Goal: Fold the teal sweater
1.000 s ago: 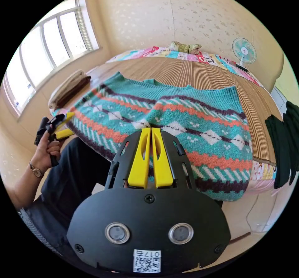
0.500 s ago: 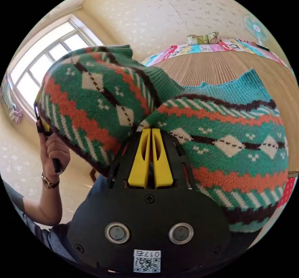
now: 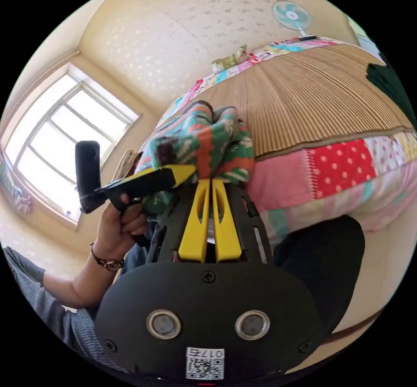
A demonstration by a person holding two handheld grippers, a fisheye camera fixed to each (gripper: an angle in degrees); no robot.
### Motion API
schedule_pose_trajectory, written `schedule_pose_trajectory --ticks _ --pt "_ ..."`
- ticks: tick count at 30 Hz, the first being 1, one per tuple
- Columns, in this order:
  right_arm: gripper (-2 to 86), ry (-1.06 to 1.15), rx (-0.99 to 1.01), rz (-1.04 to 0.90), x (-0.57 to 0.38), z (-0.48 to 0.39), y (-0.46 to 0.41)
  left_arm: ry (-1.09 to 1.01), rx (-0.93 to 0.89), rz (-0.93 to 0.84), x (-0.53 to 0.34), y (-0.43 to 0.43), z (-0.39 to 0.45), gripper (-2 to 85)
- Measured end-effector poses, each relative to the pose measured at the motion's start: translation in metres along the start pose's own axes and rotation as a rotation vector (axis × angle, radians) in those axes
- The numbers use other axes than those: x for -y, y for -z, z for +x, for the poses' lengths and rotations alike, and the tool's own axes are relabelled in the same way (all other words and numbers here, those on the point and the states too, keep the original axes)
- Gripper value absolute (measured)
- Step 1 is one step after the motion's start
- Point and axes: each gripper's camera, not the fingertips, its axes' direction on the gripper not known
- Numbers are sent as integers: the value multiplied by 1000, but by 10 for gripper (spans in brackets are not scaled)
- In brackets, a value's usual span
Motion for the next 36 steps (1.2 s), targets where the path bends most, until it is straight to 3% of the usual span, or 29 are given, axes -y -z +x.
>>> schedule_pose_trajectory --ticks 5,7,10,13,16,19,21,24,28,32,36 --pt "24 -67 77 113 -15 54 57 14 219 56 -16 -9 59 81" --pt "47 -43 123 172 -14 54 71 14 230 47 -15 -2 68 85" --pt "161 36 219 211 -2 44 83 -63 219 73 -20 21 94 99" --pt "198 121 241 194 19 29 82 -98 147 161 -30 64 105 93" --pt "218 140 201 88 50 28 60 31 119 240 -33 113 70 92" --pt "246 162 171 -58 75 39 19 260 148 201 -33 147 -4 111" --pt "263 159 140 -170 82 47 -11 448 153 238 -54 171 -68 165" --pt "269 153 235 -302 76 61 -49 609 177 336 -93 195 -121 185" --pt "256 56 393 -291 53 87 -64 673 34 238 -106 178 -171 223" --pt "240 22 535 -359 35 95 -87 658 -322 126 -96 126 -212 264" --pt "225 25 576 -443 26 88 -106 637 -240 52 -83 140 -227 237"
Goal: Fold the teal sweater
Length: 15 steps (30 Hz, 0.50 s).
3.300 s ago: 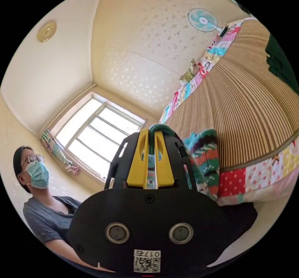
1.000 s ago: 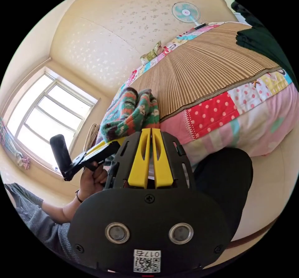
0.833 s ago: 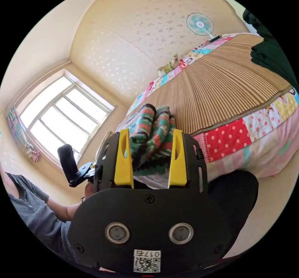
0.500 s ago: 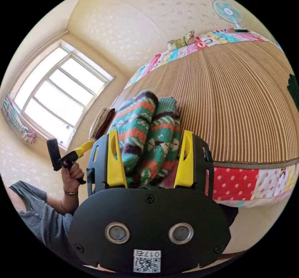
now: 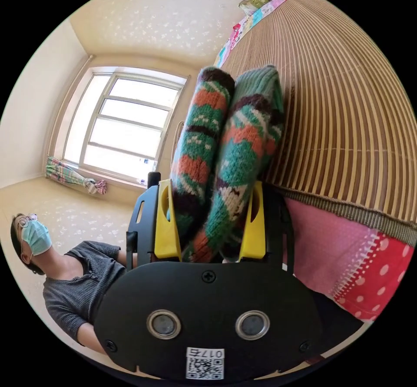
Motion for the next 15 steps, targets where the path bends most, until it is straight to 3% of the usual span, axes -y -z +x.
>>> schedule_pose_trajectory --ticks 9,15 --pt "186 1 19 -77 31 -26 -98 53 66 127 28 110 -33 234" --pt "177 65 -105 -224 107 -89 -257 160 171 250 66 254 -106 245"
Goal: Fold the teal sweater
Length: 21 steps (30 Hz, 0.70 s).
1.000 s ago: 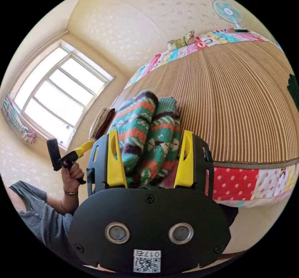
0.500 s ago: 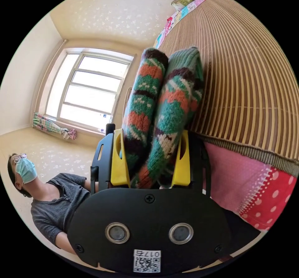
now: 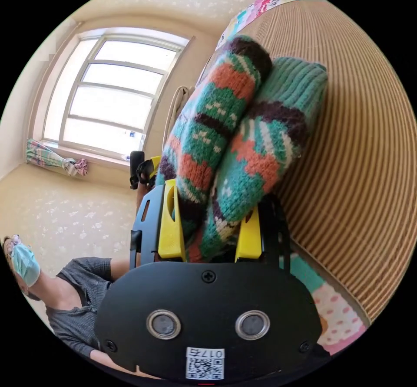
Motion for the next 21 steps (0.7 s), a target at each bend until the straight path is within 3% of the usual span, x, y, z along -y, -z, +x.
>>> schedule_pose_trajectory --ticks 4,6,9,15,19,21 --pt "177 22 -70 10 67 -44 -91 168 122 139 -25 80 -50 242" --pt "178 -1 -119 62 79 -65 -121 223 158 304 -89 122 -71 228" --pt "178 -3 -219 114 89 -99 -169 259 179 399 -182 133 -91 190" --pt "176 -28 -290 175 116 -129 -224 336 169 245 -283 79 -109 166" --pt "178 -2 -242 93 135 -128 -213 259 182 222 -277 65 -76 167" --pt "179 26 -148 68 130 -118 -192 123 221 232 -256 62 -34 167"
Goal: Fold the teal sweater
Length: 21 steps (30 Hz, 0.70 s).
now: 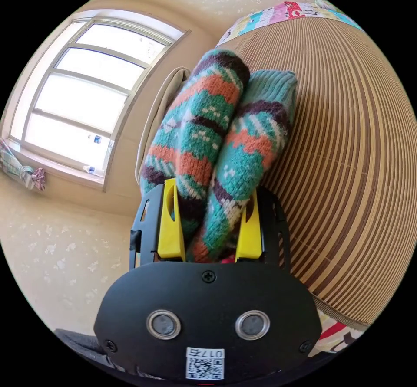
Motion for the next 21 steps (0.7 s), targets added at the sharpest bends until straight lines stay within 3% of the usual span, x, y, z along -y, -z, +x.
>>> schedule_pose_trajectory --ticks 3,5,9,12,18,21 --pt "143 18 163 95 -37 32 62 -212 61 23 14 -9 66 167" --pt "35 -38 252 247 -87 64 121 -305 121 33 16 -23 100 168" --pt "17 -69 273 322 -152 108 205 -349 124 48 12 -59 150 179" --pt "14 -74 93 397 -209 137 303 -359 34 11 1 -89 165 178" --pt "27 -170 -421 719 -348 169 515 -462 90 -16 -4 -106 192 139" --pt "57 -351 -688 755 -399 196 593 -439 83 -55 1 -115 189 126"
